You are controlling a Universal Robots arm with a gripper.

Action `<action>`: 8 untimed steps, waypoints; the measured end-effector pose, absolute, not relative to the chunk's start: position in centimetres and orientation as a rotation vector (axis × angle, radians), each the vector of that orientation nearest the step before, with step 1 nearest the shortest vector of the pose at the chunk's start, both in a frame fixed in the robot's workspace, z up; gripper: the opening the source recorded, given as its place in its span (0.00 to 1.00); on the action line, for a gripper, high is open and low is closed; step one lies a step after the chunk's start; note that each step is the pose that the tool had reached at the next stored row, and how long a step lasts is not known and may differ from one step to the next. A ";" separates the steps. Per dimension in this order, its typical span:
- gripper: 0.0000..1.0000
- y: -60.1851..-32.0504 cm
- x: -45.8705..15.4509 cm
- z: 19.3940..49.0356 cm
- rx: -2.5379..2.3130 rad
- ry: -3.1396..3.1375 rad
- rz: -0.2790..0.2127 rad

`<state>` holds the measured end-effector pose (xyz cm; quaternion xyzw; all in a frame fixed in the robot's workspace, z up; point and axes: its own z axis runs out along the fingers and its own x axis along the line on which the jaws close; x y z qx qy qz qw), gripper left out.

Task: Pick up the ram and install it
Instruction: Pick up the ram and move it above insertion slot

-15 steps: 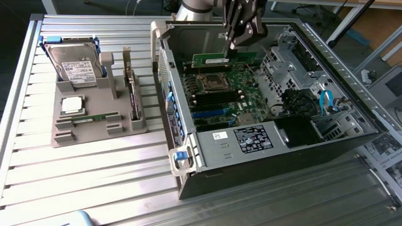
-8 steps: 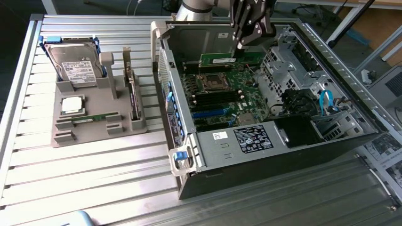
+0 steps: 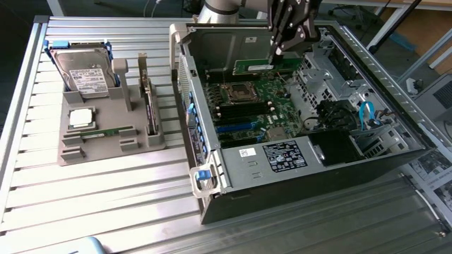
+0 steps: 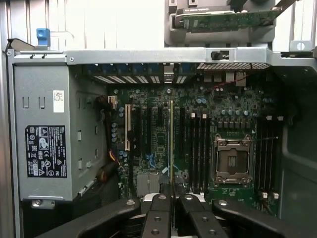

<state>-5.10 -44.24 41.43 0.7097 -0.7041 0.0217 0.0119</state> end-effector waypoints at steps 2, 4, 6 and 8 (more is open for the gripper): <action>0.12 -44.2 -4.7 41.4 2.213 -2.195 0.068; 0.12 -44.2 -4.4 41.4 2.213 -2.195 0.068; 0.12 -44.2 -4.1 41.4 2.213 -2.195 0.068; 0.12 -44.2 -3.8 41.4 2.213 -2.195 0.068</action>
